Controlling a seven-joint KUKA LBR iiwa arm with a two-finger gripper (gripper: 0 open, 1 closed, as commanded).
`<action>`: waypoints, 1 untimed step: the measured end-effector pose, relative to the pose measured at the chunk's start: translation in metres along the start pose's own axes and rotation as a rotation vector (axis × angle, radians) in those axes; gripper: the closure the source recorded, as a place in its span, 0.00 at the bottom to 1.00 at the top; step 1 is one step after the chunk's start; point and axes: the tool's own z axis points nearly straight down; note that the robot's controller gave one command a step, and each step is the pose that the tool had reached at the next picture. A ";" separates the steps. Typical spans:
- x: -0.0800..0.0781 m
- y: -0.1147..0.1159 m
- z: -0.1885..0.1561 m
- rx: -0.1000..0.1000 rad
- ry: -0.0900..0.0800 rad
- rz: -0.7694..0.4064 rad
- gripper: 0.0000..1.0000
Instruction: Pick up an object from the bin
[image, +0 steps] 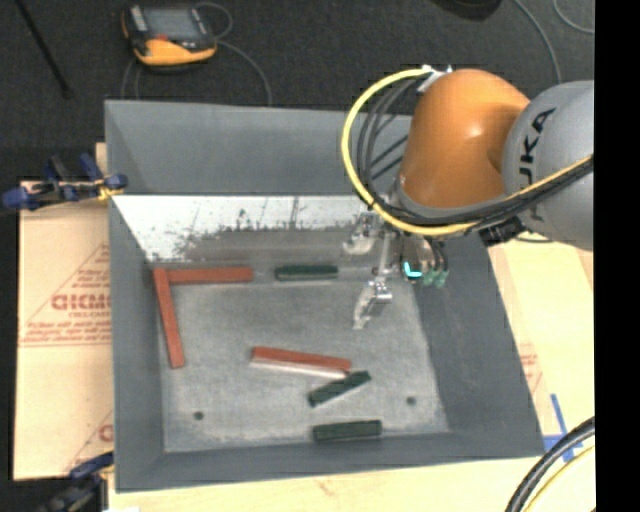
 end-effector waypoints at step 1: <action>-0.001 0.000 -0.005 0.000 -0.008 0.000 0.00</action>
Offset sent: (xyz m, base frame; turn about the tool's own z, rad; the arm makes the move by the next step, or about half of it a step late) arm -0.0511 0.0100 -0.1329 -0.1739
